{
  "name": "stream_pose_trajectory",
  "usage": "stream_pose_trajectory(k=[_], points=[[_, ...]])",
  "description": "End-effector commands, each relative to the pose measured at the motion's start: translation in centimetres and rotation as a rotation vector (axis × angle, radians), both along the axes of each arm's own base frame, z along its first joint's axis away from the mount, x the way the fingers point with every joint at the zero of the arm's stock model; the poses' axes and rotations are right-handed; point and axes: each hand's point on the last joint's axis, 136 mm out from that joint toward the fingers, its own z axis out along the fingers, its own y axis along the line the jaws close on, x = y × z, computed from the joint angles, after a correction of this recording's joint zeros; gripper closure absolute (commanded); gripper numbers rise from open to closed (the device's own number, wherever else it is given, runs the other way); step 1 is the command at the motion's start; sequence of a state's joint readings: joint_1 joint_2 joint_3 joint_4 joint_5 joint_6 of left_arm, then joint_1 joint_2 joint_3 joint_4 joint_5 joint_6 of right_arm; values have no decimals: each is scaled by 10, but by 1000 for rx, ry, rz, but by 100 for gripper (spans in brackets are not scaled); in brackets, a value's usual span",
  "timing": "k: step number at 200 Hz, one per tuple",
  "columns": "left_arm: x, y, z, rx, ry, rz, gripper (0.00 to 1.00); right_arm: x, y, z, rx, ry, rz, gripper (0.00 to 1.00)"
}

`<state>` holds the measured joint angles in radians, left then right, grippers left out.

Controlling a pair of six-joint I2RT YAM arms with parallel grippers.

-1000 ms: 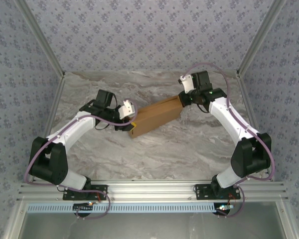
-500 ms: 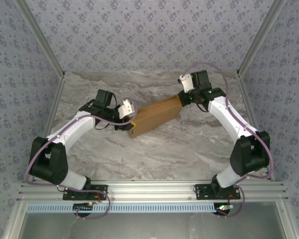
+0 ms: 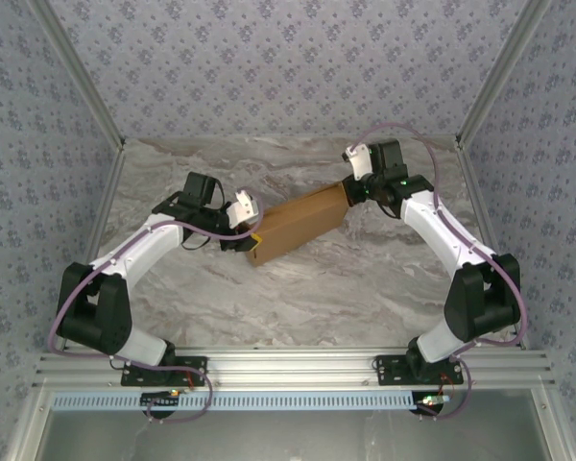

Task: Fold the paper box

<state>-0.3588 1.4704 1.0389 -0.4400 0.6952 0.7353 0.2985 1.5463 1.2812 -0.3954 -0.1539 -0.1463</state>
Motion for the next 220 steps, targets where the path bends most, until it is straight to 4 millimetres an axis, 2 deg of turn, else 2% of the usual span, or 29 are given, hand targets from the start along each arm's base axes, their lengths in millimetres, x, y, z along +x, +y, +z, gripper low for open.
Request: stream_pose_trajectory(k=[1, 54, 83, 118, 143, 159, 175, 199, 220], points=[[13, 7, 20, -27, -50, 40, 57, -13, -44, -39, -128, 143, -153, 97], [17, 4, 32, -75, -51, 64, 43, -12, -38, -30, -140, 147, -187, 97], [21, 6, 33, -66, -52, 96, 35, -11, -34, -27, -147, 148, -193, 97], [26, 11, 34, -58, -48, 135, 31, -10, -28, -27, -152, 147, -189, 97], [22, 11, 48, -105, -25, 179, 29, -9, -24, -24, -154, 138, -185, 97], [24, 12, 63, -166, -15, 272, 30, -8, -22, -22, -157, 132, -185, 97], [23, 12, 69, -203, 1, 377, 30, -7, -20, -21, -154, 128, -183, 97], [23, 13, 63, -174, 34, 531, 30, -11, -20, -21, -166, 143, -181, 97], [28, 21, 59, -127, 62, 668, 36, -11, -19, -20, -169, 141, -178, 97]])
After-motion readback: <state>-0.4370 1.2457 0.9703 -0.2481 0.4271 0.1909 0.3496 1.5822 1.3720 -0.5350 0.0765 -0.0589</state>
